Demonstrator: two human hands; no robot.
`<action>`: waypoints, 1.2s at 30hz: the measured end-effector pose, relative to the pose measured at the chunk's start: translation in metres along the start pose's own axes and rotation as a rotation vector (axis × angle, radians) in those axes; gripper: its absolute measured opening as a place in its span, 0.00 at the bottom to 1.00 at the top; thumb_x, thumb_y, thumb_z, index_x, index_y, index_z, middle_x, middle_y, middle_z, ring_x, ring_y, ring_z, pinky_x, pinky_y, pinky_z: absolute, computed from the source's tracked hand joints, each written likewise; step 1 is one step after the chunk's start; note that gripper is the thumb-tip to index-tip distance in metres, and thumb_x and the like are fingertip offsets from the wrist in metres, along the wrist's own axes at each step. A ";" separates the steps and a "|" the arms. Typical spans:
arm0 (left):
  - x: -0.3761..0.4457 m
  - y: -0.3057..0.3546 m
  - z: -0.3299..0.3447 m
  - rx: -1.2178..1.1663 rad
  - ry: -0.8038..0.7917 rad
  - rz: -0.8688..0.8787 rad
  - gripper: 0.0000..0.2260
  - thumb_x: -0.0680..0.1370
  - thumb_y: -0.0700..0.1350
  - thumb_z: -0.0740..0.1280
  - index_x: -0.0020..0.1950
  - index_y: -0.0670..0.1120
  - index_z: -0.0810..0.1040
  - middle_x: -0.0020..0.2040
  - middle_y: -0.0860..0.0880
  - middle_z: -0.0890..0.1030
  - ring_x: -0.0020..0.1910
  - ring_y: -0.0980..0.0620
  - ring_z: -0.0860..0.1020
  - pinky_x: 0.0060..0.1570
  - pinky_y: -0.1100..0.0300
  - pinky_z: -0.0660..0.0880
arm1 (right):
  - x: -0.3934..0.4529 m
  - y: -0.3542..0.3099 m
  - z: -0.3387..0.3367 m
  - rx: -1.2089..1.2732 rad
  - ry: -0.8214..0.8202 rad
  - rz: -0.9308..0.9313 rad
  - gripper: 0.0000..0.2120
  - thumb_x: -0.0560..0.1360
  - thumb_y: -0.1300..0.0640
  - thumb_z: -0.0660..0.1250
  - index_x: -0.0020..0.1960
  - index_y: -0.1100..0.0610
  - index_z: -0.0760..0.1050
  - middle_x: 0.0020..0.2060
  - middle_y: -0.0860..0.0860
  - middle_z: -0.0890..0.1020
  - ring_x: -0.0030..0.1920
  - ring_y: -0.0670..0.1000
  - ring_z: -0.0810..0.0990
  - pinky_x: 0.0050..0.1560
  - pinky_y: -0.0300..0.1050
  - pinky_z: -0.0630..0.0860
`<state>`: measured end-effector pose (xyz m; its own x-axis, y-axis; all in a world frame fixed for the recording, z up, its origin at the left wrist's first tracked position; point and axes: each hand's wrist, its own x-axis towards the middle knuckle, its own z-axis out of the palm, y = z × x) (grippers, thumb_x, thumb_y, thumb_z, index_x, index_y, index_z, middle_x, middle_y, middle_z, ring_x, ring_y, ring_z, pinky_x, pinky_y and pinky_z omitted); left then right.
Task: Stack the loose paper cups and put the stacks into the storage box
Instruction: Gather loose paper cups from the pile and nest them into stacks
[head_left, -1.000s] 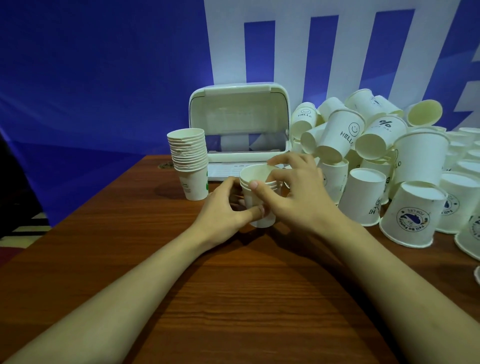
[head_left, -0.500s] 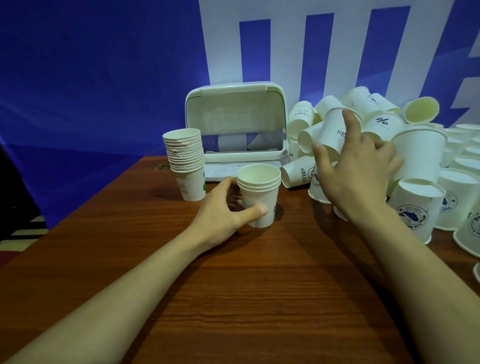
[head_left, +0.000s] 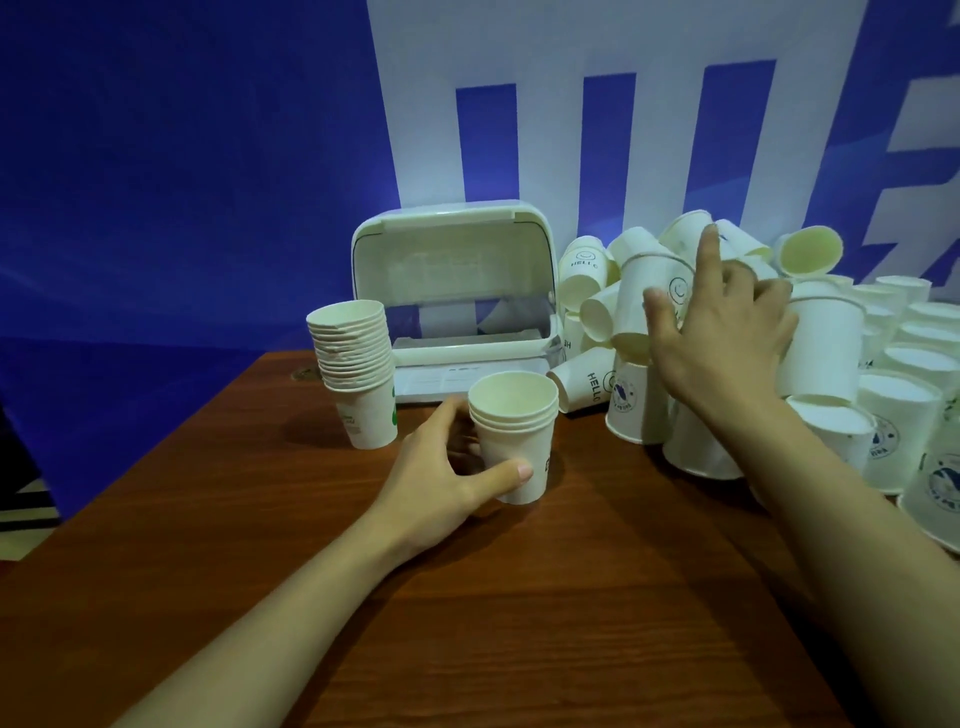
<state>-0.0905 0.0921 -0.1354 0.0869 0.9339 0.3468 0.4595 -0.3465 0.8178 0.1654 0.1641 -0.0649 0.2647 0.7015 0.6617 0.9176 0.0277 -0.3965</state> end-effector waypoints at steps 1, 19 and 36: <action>0.001 -0.001 0.000 -0.006 -0.006 0.003 0.35 0.65 0.63 0.79 0.71 0.58 0.75 0.63 0.59 0.84 0.61 0.62 0.82 0.62 0.54 0.81 | 0.001 0.001 0.000 -0.002 -0.020 0.019 0.33 0.82 0.39 0.54 0.82 0.52 0.51 0.71 0.62 0.68 0.66 0.66 0.65 0.63 0.60 0.63; -0.002 0.002 0.000 0.028 -0.005 -0.005 0.36 0.64 0.65 0.78 0.69 0.56 0.75 0.60 0.57 0.84 0.58 0.59 0.83 0.60 0.53 0.82 | -0.045 -0.051 -0.038 0.707 0.039 -0.627 0.06 0.72 0.59 0.72 0.47 0.61 0.78 0.51 0.53 0.81 0.52 0.51 0.79 0.51 0.45 0.75; -0.001 0.002 0.000 0.054 -0.005 0.014 0.35 0.65 0.66 0.77 0.70 0.56 0.76 0.61 0.58 0.84 0.60 0.58 0.82 0.61 0.48 0.82 | -0.040 -0.036 -0.020 0.357 -0.057 -0.400 0.10 0.75 0.49 0.67 0.49 0.54 0.80 0.46 0.51 0.82 0.51 0.55 0.78 0.51 0.47 0.68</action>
<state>-0.0899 0.0906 -0.1337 0.0974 0.9295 0.3557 0.5054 -0.3541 0.7869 0.1277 0.1205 -0.0646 -0.1110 0.6239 0.7736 0.7830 0.5342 -0.3185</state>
